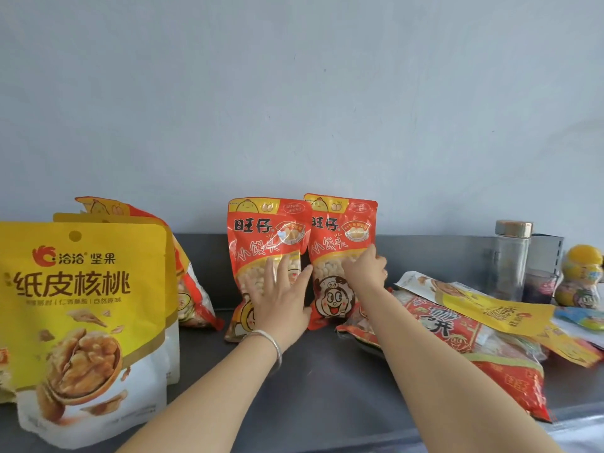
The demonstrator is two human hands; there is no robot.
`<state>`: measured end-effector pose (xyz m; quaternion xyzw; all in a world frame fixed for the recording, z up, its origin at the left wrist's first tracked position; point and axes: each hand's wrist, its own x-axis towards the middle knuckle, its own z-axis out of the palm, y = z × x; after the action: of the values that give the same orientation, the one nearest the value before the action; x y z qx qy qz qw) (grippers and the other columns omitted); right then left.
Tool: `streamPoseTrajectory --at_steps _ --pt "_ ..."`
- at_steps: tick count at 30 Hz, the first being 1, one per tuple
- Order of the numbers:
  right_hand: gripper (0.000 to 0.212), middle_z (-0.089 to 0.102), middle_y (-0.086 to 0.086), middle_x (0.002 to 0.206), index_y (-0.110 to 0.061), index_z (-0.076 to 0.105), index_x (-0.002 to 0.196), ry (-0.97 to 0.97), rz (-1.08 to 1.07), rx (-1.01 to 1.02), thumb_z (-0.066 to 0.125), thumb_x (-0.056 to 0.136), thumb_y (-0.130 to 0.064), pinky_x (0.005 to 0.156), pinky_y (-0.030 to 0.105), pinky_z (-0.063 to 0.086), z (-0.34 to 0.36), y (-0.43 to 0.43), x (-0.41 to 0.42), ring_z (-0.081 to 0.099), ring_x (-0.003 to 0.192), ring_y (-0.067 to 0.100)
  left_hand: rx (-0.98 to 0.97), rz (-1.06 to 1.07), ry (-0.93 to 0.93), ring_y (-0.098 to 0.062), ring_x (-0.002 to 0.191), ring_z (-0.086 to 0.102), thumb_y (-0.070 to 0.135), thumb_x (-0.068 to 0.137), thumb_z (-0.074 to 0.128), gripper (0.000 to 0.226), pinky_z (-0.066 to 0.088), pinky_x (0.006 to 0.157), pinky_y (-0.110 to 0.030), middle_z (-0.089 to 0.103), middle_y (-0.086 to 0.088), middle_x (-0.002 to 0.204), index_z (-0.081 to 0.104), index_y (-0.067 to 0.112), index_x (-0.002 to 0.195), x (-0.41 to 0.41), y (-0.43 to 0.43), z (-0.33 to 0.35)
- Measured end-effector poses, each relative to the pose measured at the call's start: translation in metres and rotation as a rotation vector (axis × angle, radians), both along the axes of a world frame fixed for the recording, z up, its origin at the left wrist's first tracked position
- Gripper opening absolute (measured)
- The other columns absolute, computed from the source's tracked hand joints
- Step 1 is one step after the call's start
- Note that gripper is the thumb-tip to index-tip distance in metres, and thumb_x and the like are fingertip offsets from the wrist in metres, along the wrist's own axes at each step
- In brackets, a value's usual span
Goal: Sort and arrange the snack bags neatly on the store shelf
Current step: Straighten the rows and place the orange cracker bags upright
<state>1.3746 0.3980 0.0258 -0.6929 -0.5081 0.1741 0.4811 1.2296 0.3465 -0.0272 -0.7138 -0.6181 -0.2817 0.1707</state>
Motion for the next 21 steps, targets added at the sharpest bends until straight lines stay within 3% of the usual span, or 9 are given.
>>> streamPoseTrajectory --at_steps 5,9,14,18,21 --pt "0.053 0.053 0.019 0.128 -0.005 0.038 0.131 0.267 0.073 -0.132 0.062 0.086 -0.017 0.097 0.048 0.047 -0.003 0.027 0.011 0.054 0.114 0.036 -0.064 0.049 0.034 -0.031 0.141 -0.023 0.023 0.086 0.061 0.076 -0.005 0.105 -0.068 -0.008 0.003 0.154 0.016 0.040 0.144 -0.006 0.009 -0.015" --pt "0.022 0.064 0.014 0.102 -0.005 0.054 0.099 0.344 0.102 -0.045 0.064 0.081 -0.015 0.086 0.044 0.054 -0.013 0.038 0.015 0.062 0.091 0.029 -0.025 0.070 0.040 -0.029 0.142 -0.020 0.010 0.083 0.061 0.084 -0.003 0.109 -0.066 -0.004 0.001 0.154 0.012 0.039 0.145 -0.012 0.012 -0.017" --pt "0.027 0.056 0.010 0.099 -0.006 0.048 0.108 0.308 0.102 0.056 0.061 0.089 -0.020 0.069 0.035 0.045 -0.014 0.034 0.017 0.053 0.083 0.024 -0.013 0.084 0.024 -0.027 0.144 -0.015 0.011 0.084 0.062 0.092 0.002 0.112 -0.062 -0.001 0.003 0.155 -0.001 0.030 0.148 -0.014 0.017 -0.017" --pt "0.022 0.053 0.006 0.098 -0.008 0.043 0.106 0.535 0.012 0.332 0.057 0.093 -0.020 0.074 0.035 0.043 0.001 0.021 0.019 0.052 0.084 0.023 -0.055 0.105 0.022 -0.026 0.144 -0.014 0.022 0.086 0.063 0.088 0.006 0.113 -0.061 -0.002 0.002 0.157 0.002 0.026 0.149 -0.013 0.019 -0.016" --pt "0.018 0.053 -0.003 0.094 -0.015 0.044 0.106 0.618 0.032 0.502 0.056 0.094 -0.021 0.079 0.035 0.045 0.027 0.007 0.024 0.053 0.089 0.020 -0.084 0.115 -0.103 -0.031 0.143 -0.011 0.035 0.087 0.061 0.083 0.006 0.108 -0.065 -0.008 0.001 0.156 0.005 0.033 0.148 -0.010 0.014 -0.011"
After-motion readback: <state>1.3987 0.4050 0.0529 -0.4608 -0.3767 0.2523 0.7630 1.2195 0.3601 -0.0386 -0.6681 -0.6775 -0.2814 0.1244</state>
